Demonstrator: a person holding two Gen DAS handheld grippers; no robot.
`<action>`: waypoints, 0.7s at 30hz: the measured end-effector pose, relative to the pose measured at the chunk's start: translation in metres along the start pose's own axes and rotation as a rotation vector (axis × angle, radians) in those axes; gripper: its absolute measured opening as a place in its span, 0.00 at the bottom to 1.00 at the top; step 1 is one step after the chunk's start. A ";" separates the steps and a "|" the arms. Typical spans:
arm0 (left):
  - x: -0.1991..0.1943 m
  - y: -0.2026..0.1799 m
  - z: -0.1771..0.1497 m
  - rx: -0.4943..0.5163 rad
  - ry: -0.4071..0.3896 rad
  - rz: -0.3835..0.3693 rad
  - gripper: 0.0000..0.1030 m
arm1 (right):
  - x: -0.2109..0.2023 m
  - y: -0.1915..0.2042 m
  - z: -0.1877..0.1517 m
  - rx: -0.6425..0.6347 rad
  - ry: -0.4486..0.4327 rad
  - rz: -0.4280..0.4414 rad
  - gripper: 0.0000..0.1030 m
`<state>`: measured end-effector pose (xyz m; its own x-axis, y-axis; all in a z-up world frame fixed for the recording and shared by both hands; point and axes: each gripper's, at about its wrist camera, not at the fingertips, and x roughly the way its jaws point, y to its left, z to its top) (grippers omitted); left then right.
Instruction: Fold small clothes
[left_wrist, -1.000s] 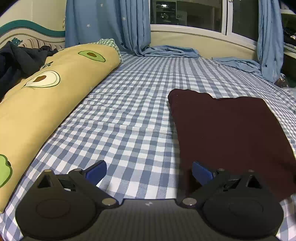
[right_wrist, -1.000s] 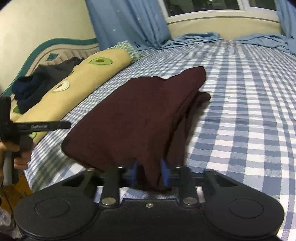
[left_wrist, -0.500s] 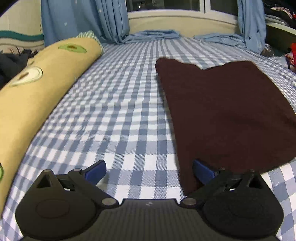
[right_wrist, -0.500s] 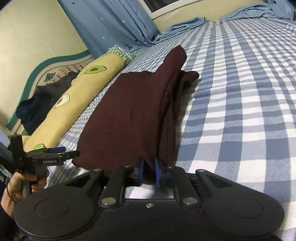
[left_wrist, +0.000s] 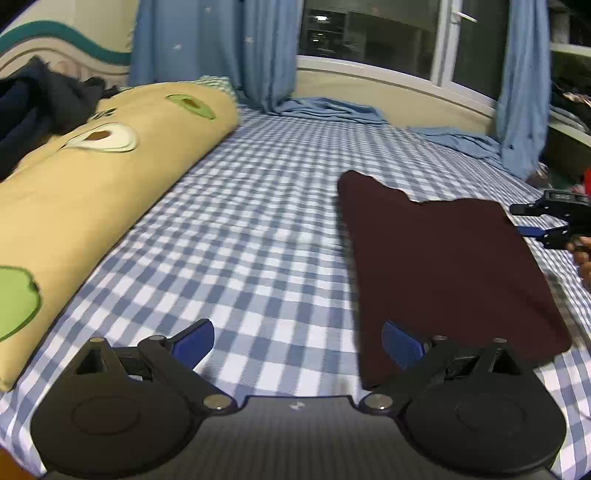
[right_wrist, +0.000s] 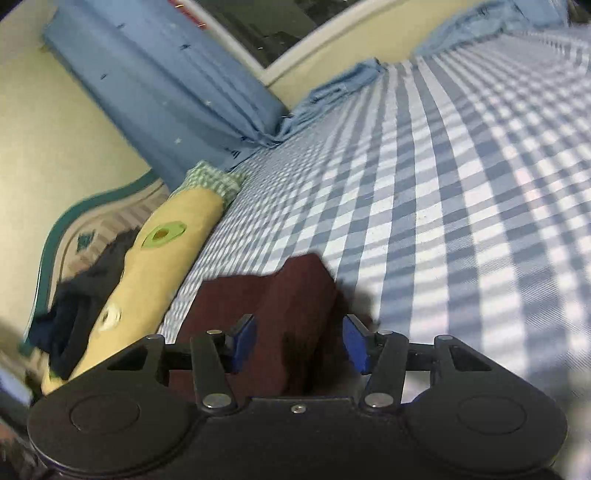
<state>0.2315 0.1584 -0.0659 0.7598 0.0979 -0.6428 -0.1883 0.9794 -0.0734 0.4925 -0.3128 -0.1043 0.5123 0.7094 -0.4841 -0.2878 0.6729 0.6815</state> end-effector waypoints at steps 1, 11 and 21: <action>-0.001 0.003 0.000 -0.009 0.001 0.004 0.97 | 0.012 -0.006 0.005 0.030 0.004 0.009 0.53; -0.002 0.002 0.009 -0.004 0.009 -0.001 0.97 | 0.056 -0.077 0.025 0.305 -0.018 0.165 0.10; -0.010 -0.018 0.020 0.007 -0.021 -0.054 0.97 | 0.024 -0.092 0.016 0.344 -0.035 0.095 0.64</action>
<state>0.2397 0.1429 -0.0430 0.7816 0.0488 -0.6219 -0.1428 0.9844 -0.1023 0.5441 -0.3614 -0.1698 0.5250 0.7541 -0.3946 -0.0498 0.4900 0.8703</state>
